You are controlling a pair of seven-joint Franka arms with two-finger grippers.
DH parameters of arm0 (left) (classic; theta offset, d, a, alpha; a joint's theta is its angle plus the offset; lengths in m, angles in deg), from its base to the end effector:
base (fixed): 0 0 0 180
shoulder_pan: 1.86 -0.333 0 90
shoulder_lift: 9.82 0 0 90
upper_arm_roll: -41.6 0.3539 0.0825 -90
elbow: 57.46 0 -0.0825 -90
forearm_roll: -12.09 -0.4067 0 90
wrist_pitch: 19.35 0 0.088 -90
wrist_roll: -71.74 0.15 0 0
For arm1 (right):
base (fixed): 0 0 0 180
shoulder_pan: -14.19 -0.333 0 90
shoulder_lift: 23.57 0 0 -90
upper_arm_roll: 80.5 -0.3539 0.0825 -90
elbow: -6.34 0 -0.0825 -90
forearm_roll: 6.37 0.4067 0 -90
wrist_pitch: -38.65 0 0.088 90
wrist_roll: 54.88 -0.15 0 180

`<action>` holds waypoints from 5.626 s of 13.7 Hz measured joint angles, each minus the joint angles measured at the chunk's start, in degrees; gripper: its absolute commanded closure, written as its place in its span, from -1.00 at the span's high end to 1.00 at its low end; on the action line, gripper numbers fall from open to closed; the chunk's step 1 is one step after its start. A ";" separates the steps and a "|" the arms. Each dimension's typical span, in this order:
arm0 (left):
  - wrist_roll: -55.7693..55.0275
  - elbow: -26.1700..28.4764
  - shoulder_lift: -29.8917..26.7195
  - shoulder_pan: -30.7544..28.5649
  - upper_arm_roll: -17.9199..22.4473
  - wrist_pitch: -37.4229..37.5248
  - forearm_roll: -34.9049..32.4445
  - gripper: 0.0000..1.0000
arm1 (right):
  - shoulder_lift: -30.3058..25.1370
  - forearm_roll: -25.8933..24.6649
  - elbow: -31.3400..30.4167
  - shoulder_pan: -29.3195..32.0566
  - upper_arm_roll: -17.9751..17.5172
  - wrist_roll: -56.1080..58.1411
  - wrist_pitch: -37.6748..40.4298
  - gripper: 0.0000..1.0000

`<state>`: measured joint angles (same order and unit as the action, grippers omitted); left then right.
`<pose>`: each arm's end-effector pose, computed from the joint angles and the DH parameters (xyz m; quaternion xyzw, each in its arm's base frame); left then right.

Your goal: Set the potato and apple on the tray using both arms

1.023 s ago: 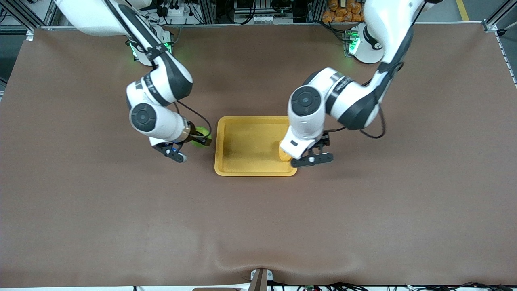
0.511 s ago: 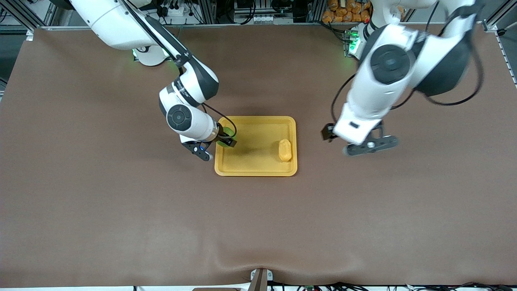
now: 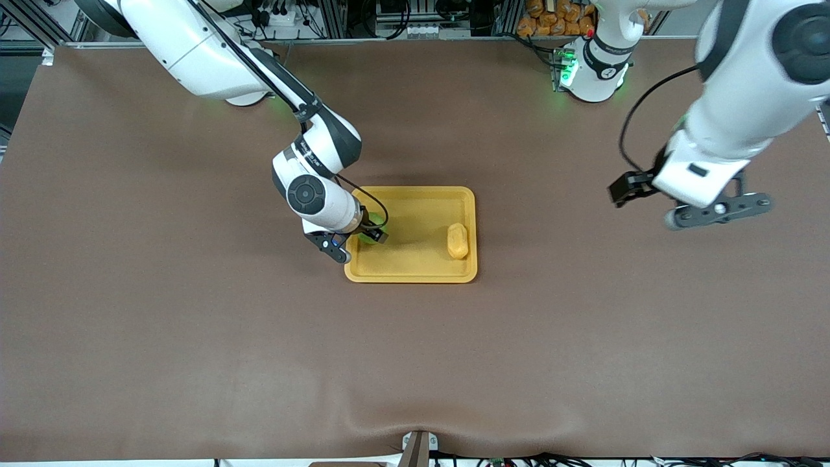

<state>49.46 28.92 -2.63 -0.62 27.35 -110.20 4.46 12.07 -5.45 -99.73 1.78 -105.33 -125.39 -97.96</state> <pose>0.6023 -0.1373 0.5797 -0.9968 -0.0573 0.0041 0.0554 0.5424 0.3986 0.1823 -0.9378 0.3217 0.1149 0.0619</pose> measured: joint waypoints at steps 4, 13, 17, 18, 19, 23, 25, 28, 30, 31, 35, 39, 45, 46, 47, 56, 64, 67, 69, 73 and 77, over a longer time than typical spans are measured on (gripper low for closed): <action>10.28 0.18 -3.17 -6.10 0.08 2.40 0.09 1.00 | 0.80 -0.15 0.67 -0.62 0.04 -0.66 -0.46 1.00; 20.02 1.65 -6.38 -10.26 0.07 2.70 1.06 1.00 | 0.80 -0.29 6.77 -0.02 1.15 -0.91 6.41 1.00; 20.02 2.00 -6.39 -10.26 0.04 2.70 1.07 1.00 | 0.62 -2.39 13.69 1.14 1.31 -1.24 19.63 1.00; 20.02 2.01 -6.40 -10.26 0.03 2.70 1.07 1.00 | 0.49 -2.46 15.03 1.60 1.37 -1.98 21.90 1.00; 20.02 2.02 -6.40 -10.26 0.03 2.70 1.07 1.00 | 0.30 -2.61 16.18 2.11 1.38 -2.90 23.58 1.00; 20.02 2.03 -6.42 -10.26 0.02 2.93 1.07 1.00 | -1.89 -6.73 20.74 2.85 1.15 -3.73 31.87 1.00; 20.04 2.03 -6.43 -10.24 -0.05 3.05 1.07 1.00 | -3.52 -8.97 22.25 2.83 0.81 -3.63 35.22 1.00; 20.07 2.03 -6.67 -7.40 1.84 4.08 1.07 1.00 | -6.36 -10.19 23.72 3.43 0.82 -0.96 39.14 1.00; 20.07 2.03 -7.05 -1.33 7.92 5.00 1.07 1.00 | -7.26 -10.19 25.59 5.19 0.79 2.96 42.32 1.00; 20.07 2.03 -7.26 0.60 10.05 5.23 1.07 1.00 | -7.36 -10.19 27.00 6.16 0.80 6.06 44.02 1.00; 20.08 2.03 -7.75 1.51 11.05 5.44 1.08 1.00 | -8.76 -10.19 31.59 8.97 0.80 13.54 49.38 1.00; 20.07 2.19 -7.75 1.89 11.05 5.45 1.08 1.00 | -13.17 -10.15 32.33 12.47 0.86 23.09 51.91 1.00; 20.07 2.23 -7.75 1.96 11.05 5.46 1.08 1.00 | -17.57 -8.91 32.34 16.27 3.10 34.98 55.57 1.00; 20.08 2.24 -7.75 1.96 11.05 5.46 1.08 1.00 | -18.00 -8.72 32.34 16.24 4.02 36.82 56.33 1.00; 20.07 2.24 -7.75 1.96 11.05 5.46 1.08 1.00 | -18.54 -8.57 32.34 16.17 5.04 38.80 57.04 1.00; 19.17 2.24 -7.75 2.10 9.91 5.64 3.95 1.00 | -25.54 -2.67 32.34 15.35 14.84 51.01 58.54 1.00; 18.88 2.16 -7.76 2.23 9.68 5.65 3.95 1.00 | -29.71 -2.59 31.26 12.12 22.22 58.55 59.86 1.00; 18.88 2.10 -7.80 2.22 9.70 5.65 3.95 1.00 | -32.59 -2.57 29.10 12.02 24.24 62.01 60.07 1.00; 18.88 1.74 -7.81 2.19 9.74 5.67 3.95 1.00 | -33.98 -2.35 27.48 12.01 25.42 63.95 60.07 1.00; 18.88 1.03 -7.88 2.18 9.79 6.16 3.95 1.00 | -35.99 -1.46 25.34 11.97 27.54 67.81 60.05 1.00; 18.88 0.28 -7.92 2.18 9.79 7.21 3.95 1.00 | -36.96 -0.58 24.70 11.95 28.82 69.87 59.90 1.00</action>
<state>68.34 29.21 -10.55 1.56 37.14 -102.99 8.41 -24.89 -6.03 -75.03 13.74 -76.51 -55.52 -38.06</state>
